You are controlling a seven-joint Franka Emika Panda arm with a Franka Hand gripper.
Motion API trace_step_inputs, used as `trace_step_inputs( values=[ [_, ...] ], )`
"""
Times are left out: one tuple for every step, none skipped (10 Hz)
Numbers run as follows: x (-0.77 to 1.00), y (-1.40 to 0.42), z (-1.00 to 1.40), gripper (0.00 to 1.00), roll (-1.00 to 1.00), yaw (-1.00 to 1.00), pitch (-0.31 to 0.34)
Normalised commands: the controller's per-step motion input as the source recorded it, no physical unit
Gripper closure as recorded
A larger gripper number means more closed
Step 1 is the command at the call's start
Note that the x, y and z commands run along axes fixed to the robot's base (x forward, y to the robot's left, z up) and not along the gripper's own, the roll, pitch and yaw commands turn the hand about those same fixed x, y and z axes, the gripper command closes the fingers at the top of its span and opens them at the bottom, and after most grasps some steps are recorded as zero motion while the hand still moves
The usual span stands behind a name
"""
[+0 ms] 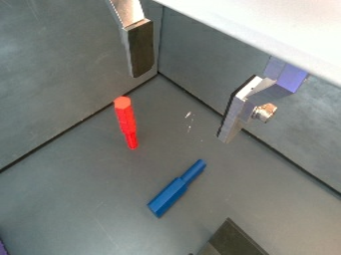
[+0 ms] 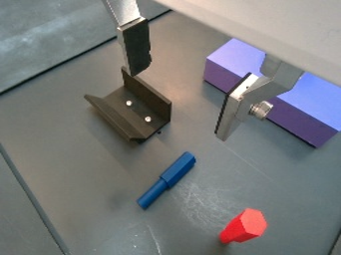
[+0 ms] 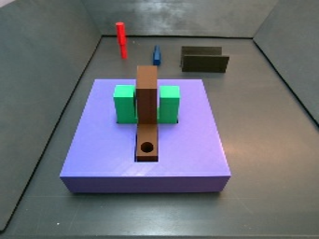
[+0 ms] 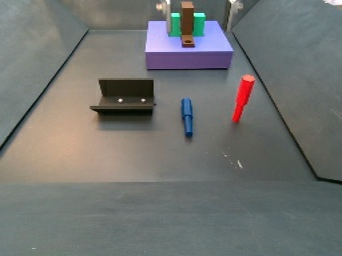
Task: Pick up the blue object. Move up. Place the blue object on the fixture. Regrasp the blue object. Move to above the board. Insert the blue object.
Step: Pick up the blue object.
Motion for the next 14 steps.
trace_step_inputs(
  values=[
    [0.0, -0.02, -0.05, 0.0, 0.0, 0.0, 0.0],
    [0.35, -0.12, -0.33, 0.0, -0.02, -0.08, 0.074],
    [0.43, -0.29, -0.77, 0.0, -0.06, -0.17, 0.027],
    [0.61, -0.35, -1.0, 0.0, -0.02, -0.16, 0.003],
    [0.61, -0.34, -1.0, 0.0, 0.0, -0.12, 0.003],
    [0.53, -0.11, -1.0, 0.0, -0.01, 0.0, 0.034],
    [0.42, 0.0, -1.0, 0.0, 0.0, 0.14, 0.066],
    [0.38, 0.0, -1.0, 0.0, 0.0, 0.2, 0.069],
    [0.33, 0.0, -0.95, 0.0, 0.01, 0.19, 0.053],
    [0.16, -0.03, -0.98, 0.0, 0.0, 0.19, 0.011],
    [0.0, -0.14, -0.96, 0.0, 0.11, 0.03, 0.0],
    [-0.14, -0.07, -0.64, 0.0, 0.08, 0.0, 0.0],
    [-0.36, 0.0, -0.39, 0.0, -0.03, -0.04, 0.0],
    [-0.36, 0.0, -0.27, 0.0, -0.03, -0.06, 0.0]
  ],
)
